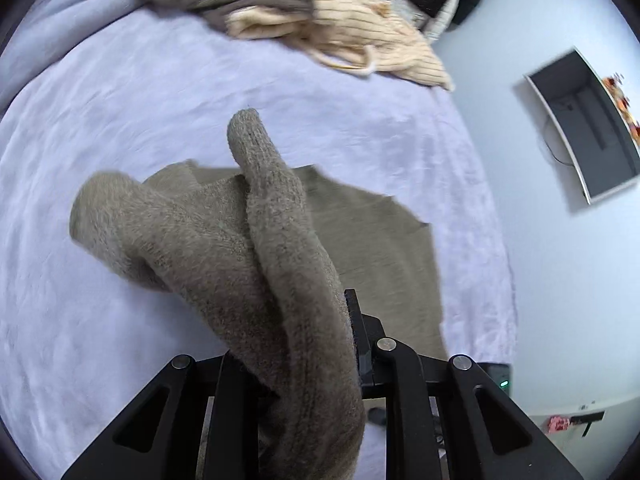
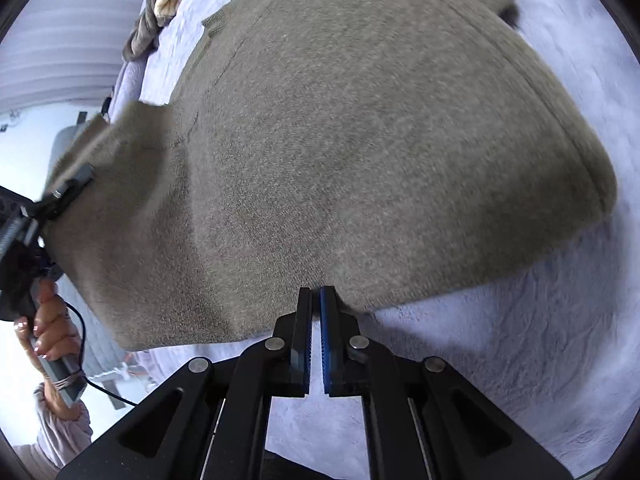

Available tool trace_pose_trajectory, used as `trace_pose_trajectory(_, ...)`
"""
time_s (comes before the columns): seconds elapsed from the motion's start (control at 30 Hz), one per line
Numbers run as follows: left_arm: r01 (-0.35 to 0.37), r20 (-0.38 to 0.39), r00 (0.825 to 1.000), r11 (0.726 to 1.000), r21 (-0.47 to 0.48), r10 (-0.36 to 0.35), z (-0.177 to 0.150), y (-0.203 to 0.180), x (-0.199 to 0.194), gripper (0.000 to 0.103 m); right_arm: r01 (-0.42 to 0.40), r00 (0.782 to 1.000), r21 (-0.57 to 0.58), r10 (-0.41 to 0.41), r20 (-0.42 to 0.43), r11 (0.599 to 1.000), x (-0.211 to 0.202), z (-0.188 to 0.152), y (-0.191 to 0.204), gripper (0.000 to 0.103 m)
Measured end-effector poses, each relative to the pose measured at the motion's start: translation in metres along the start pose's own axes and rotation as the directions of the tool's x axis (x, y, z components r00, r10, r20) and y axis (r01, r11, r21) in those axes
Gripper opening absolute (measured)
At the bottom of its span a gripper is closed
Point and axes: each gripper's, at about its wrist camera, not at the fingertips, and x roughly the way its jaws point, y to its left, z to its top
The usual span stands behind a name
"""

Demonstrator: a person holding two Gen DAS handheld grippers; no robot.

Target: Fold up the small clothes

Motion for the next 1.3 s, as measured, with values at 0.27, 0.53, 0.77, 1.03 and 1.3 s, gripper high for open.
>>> trace_pose_trajectory(0.27, -0.127, -0.104, 0.983, 0.966, 0.224, 0.154, 0.014, -0.118, 0.112, 0.022, -0.067, 0.998, 0.06, 0.066, 0.014, 0.996, -0.032, -0.012, -0.037, 0.006)
trace_pose_trajectory(0.53, -0.329, -0.088, 0.916, 0.858, 0.393, 0.392, -0.014, -0.153, 0.177, 0.024, -0.117, 0.99, 0.117, 0.107, 0.091, 0.986, -0.062, -0.007, -0.067, 0.008)
trace_pose_trajectory(0.77, -0.367, 0.049, 0.923, 0.84, 0.399, 0.38, -0.012, -0.171, 0.14, 0.067, -0.24, 0.961, 0.128, 0.216, 0.175, 0.962, -0.08, 0.03, -0.077, 0.009)
trace_pose_trajectory(1.03, -0.358, 0.101, 0.934, 0.893, 0.272, 0.343, 0.0, -0.146, 0.101, 0.068, -0.511, 0.852, 0.295, 0.431, 0.297, 0.807, -0.058, 0.063, -0.094, 0.03)
trace_pose_trajectory(1.3, -0.507, 0.036, 0.862, 0.859, 0.063, 0.506, -0.001, -0.049, 0.09, 0.068, -0.601, 0.792, 0.24, 0.526, 0.309, 0.762, -0.057, 0.094, -0.077, 0.065)
